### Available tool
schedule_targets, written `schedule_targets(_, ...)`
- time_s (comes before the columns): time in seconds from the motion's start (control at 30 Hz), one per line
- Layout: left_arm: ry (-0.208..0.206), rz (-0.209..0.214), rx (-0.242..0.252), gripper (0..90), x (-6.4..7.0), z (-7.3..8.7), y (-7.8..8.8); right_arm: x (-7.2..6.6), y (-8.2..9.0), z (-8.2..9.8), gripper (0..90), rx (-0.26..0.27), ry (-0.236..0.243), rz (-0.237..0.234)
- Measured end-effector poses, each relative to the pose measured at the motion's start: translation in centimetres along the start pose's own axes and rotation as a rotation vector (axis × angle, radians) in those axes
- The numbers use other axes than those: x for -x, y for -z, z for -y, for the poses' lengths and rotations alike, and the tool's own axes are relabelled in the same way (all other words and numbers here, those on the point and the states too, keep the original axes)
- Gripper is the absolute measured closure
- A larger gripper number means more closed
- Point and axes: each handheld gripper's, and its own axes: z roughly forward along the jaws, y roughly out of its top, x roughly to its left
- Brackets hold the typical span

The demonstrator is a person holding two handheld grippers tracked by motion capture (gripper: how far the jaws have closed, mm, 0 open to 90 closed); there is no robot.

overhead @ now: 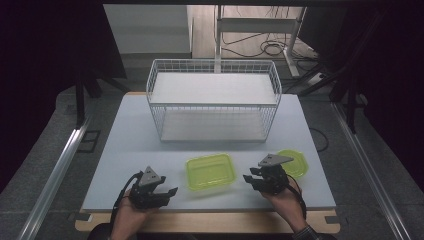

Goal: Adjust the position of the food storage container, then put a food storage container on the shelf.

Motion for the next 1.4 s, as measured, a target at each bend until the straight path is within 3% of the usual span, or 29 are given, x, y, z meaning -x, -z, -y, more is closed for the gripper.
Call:
schedule_targets(0.07, 0.001, -0.034, -0.01, 13.8, -0.1, 0.4, 0.0, 0.0, 0.2, 0.3, 40.6, 0.016, -0.006, -0.008)
schedule_targets(0.2, -0.01, -0.045, -0.015, 2.9, -0.1, 1.0, 0.2, -0.2, -0.1, 0.9, 24.4, 0.021, -0.003, -0.02)
schedule_targets(0.37, -0.015, -0.029, 0.028, 2.5, -0.3, 1.2, 0.2, -0.2, -0.6, 1.0, 12.8, 0.024, -0.019, -0.058)
schedule_targets(0.57, -0.026, -0.021, 0.064, 2.7, -0.6, 1.3, 0.2, 0.1, -1.0, 0.8, 10.1, 0.04, -0.049, -0.071)
schedule_targets(0.77, -0.049, -0.026, 0.047, 2.6, -0.3, 1.3, -0.2, 0.5, -1.2, 0.1, 7.3, 0.031, -0.121, -0.101)
schedule_targets(0.9, -0.074, -0.035, 0.026, 2.6, -0.1, 1.3, -0.4, 0.7, -1.5, -0.7, 15.5, 0.024, -0.163, -0.121)
schedule_targets(1.07, -0.068, -0.036, 0.032, 2.8, -0.2, 1.3, -0.3, 1.3, -2.1, -1.8, 32.2, 0.037, -0.225, -0.169)
schedule_targets(1.23, -0.074, -0.036, 0.027, 2.8, -0.2, 1.3, -0.4, 1.8, -3.3, -2.5, 41.3, 0.004, -0.271, -0.202)
schedule_targets(1.27, -0.077, -0.037, 0.023, 2.8, -0.1, 1.3, -0.5, 2.1, -4.1, -2.9, 46.1, -0.012, -0.309, -0.228)
schedule_targets(1.4, -0.084, -0.036, 0.018, 2.9, -0.1, 1.3, -0.5, 2.4, -5.3, -3.3, 54.9, -0.051, -0.353, -0.256)
